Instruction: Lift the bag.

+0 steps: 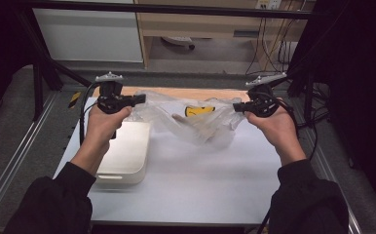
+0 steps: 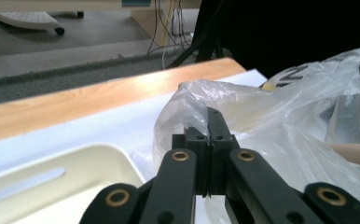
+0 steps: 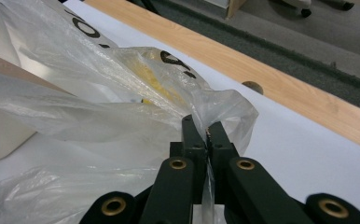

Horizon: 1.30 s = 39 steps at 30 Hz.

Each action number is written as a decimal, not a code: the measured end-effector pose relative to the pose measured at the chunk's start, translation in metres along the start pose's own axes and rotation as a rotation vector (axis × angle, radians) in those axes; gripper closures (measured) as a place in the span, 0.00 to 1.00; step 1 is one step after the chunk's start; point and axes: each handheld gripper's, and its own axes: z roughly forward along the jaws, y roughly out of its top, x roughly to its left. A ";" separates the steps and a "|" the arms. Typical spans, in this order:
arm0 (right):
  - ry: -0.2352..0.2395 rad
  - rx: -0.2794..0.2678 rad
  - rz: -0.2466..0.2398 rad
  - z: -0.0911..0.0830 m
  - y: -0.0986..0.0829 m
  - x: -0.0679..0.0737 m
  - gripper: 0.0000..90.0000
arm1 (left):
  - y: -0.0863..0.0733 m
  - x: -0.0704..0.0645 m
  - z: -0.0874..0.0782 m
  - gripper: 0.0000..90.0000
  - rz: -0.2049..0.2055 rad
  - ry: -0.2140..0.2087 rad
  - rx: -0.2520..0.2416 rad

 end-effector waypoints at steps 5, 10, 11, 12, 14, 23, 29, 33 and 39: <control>0.036 -0.005 0.000 0.001 -0.014 0.010 1.00 | -0.021 -0.002 -0.007 1.00 0.020 -0.011 0.018; 0.070 -0.012 -0.008 0.002 -0.032 0.025 1.00 | -0.047 -0.006 -0.014 1.00 0.027 -0.029 0.039; 0.081 -0.011 -0.011 0.004 -0.037 0.028 1.00 | -0.051 -0.006 -0.015 1.00 0.032 -0.028 0.042; 0.086 -0.008 -0.013 0.005 -0.039 0.030 1.00 | -0.056 -0.008 -0.016 1.00 0.032 -0.030 0.041; 0.103 -0.011 -0.009 0.007 -0.047 0.035 1.00 | -0.066 -0.009 -0.018 1.00 0.031 -0.043 0.046; 0.137 -0.009 0.009 0.011 -0.069 0.046 0.99 | -0.095 -0.016 -0.024 0.98 0.021 -0.076 0.052; 0.143 -0.010 0.046 0.011 -0.081 0.048 0.72 | -0.102 -0.023 -0.034 0.60 0.009 -0.032 0.014; 0.132 -0.030 0.072 0.009 -0.088 0.046 0.57 | -0.105 -0.026 -0.038 0.37 0.017 0.001 0.004; 0.105 -0.069 0.079 0.006 -0.093 0.047 0.31 | -0.104 -0.029 -0.041 0.18 0.001 -0.013 -0.005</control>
